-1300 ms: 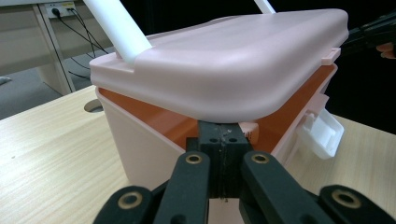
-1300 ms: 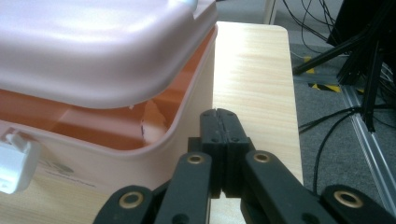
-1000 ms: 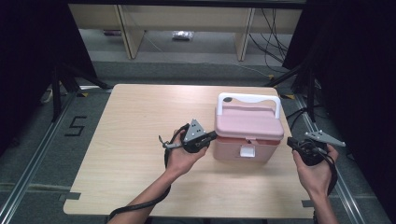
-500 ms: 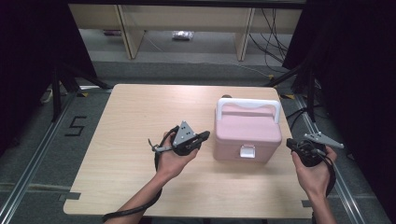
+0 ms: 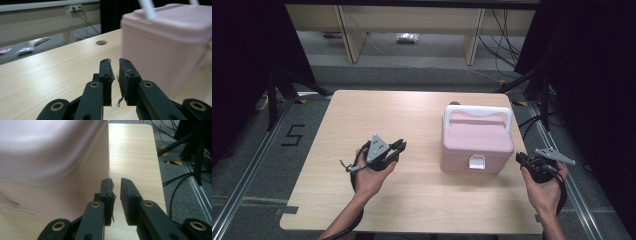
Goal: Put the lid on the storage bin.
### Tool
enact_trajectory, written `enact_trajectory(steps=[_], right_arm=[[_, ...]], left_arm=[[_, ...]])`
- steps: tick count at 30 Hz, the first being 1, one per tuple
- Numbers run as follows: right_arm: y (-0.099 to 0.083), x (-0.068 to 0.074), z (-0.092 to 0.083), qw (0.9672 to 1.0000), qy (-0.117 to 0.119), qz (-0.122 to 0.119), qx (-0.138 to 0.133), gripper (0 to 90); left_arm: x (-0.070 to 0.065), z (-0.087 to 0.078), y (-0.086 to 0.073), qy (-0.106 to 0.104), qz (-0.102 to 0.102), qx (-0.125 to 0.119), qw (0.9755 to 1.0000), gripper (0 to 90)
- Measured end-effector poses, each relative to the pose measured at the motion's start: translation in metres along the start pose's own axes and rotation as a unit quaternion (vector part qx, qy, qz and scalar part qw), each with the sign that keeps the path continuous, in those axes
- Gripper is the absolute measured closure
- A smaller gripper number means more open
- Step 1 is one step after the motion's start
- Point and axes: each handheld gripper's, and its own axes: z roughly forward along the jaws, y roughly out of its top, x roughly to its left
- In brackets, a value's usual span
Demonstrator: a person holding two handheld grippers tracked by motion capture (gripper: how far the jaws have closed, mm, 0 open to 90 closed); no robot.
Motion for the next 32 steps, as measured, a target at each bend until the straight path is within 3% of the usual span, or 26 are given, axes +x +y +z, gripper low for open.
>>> enact_trajectory(steps=[1, 3, 4, 5, 6, 7, 11, 12, 13, 14, 16, 17, 18, 19, 20, 21, 22, 23, 24, 25, 26, 28, 30, 32], right_arm=[[-0.002, 0.0, 0.001, 1.0, 0.006, 0.008, 0.0, 79.3], [-0.005, -0.004, 0.002, 0.9999, 0.003, -0.005, 0.008, 77.8], [-0.008, -0.001, 0.003, 0.9999, -0.004, 0.012, 0.003, 77.4], [-0.009, -0.002, 0.003, 0.9999, -0.004, 0.009, 0.005, 76.8], [-0.011, -0.005, 0.005, 0.9999, -0.008, -0.012, 0.003, 76.0], [-0.012, -0.005, 0.005, 0.9999, -0.009, -0.008, 0.007, 75.2], [-0.022, -0.002, 0.01, 0.9999, -0.009, 0.007, 0.009, 73.0], [-0.023, -0.005, 0.01, 0.9999, 0.007, -0.003, 0.009, 72.8], [-0.025, -0.004, 0.011, 0.9999, -0.004, -0.006, 0.007, 72.5], [-0.027, -0.002, 0.012, 0.9999, -0.01, 0.01, 0.007, 71.9], [-0.03, -0.004, 0.014, 1.0, -0.003, -0.002, 0.005, 71.3], [-0.032, -0.003, 0.015, 0.9999, -0.01, 0.006, 0.002, 70.8], [-0.032, -0.005, 0.014, 0.9998, -0.013, -0.013, 0.006, 70.2], [-0.034, -0.006, 0.016, 0.9998, -0.013, -0.017, 0.002, 69.7], [-0.035, -0.003, 0.017, 0.9999, -0.016, -0.001, 0.006, 69.1], [-0.037, -0.005, 0.017, 0.9997, -0.017, -0.019, 0.004, 68.0], [-0.038, -0.001, 0.017, 0.9998, -0.01, 0.013, 0.007, 66.8], [-0.039, -0.003, 0.018, 1.0, -0.003, 0.002, 0.003, 65.9], [-0.042, -0.002, 0.019, 0.9999, -0.006, 0.012, -0.004, 65.2], [-0.042, -0.005, 0.019, 0.9999, -0.013, -0.011, -0.005, 64.7], [-0.043, -0.002, 0.019, 0.9999, -0.007, 0.015, -0.006, 64.3], [-0.043, -0.004, 0.019, 1.0, -0.003, 0.001, -0.004, 63.2], [-0.043, -0.005, 0.018, 0.9999, -0.015, -0.007, -0.001, 61.9], [-0.044, -0.001, 0.018, 0.9996, -0.013, 0.025, 0.002, 61.2]], left_arm=[[0.005, -0.004, -0.005, 0.009, -0.006, 0.002, 0.9999, 77.6], [0.015, -0.011, -0.015, 0.028, -0.016, 0.004, 0.9995, 75.4], [0.019, -0.014, -0.02, 0.037, -0.019, 0.004, 0.9991, 74.6], [0.023, -0.018, -0.024, 0.046, -0.019, 0.007, 0.9987, 73.5], [0.027, -0.021, -0.029, 0.053, -0.021, 0.006, 0.9983, 72.3], [0.031, -0.024, -0.034, 0.061, -0.022, 0.007, 0.9979, 71.3], [0.044, -0.033, -0.053, 0.094, -0.046, 0.007, 0.9945, 66.9], [0.047, -0.035, -0.057, 0.102, -0.049, 0.008, 0.9936, 66.3], [0.05, -0.036, -0.061, 0.106, -0.051, 0.007, 0.993, 65.6], [0.052, -0.038, -0.064, 0.113, -0.053, 0.011, 0.9921, 65.2], [0.055, -0.041, -0.068, 0.126, -0.052, 0.012, 0.9906, 63.9], [0.056, -0.042, -0.069, 0.131, -0.05, 0.012, 0.99, 63.0], [0.057, -0.043, -0.07, 0.135, -0.05, 0.012, 0.9895, 62.2], [0.057, -0.043, -0.072, 0.137, -0.052, 0.01, 0.9891, 61.7], [0.057, -0.044, -0.073, 0.139, -0.05, 0.011, 0.989, 61.1], [0.057, -0.044, -0.074, 0.138, -0.048, 0.013, 0.9892, 60.3], [0.057, -0.043, -0.075, 0.137, -0.045, 0.011, 0.9895, 59.6], [0.056, -0.044, -0.075, 0.137, -0.045, 0.008, 0.9895, 58.8], [0.056, -0.044, -0.075, 0.138, -0.045, 0.006, 0.9894, 58.4], [0.056, -0.044, -0.075, 0.137, -0.044, 0.004, 0.9895, 58.0], [0.056, -0.044, -0.075, 0.139, -0.043, 0.008, 0.9893, 57.9], [0.056, -0.044, -0.075, 0.139, -0.044, 0.006, 0.9893, 57.5], [0.056, -0.044, -0.075, 0.138, -0.046, 0.006, 0.9893, 57.2], [0.056, -0.044, -0.075, 0.138, -0.046, 0.005, 0.9893, 56.5]])
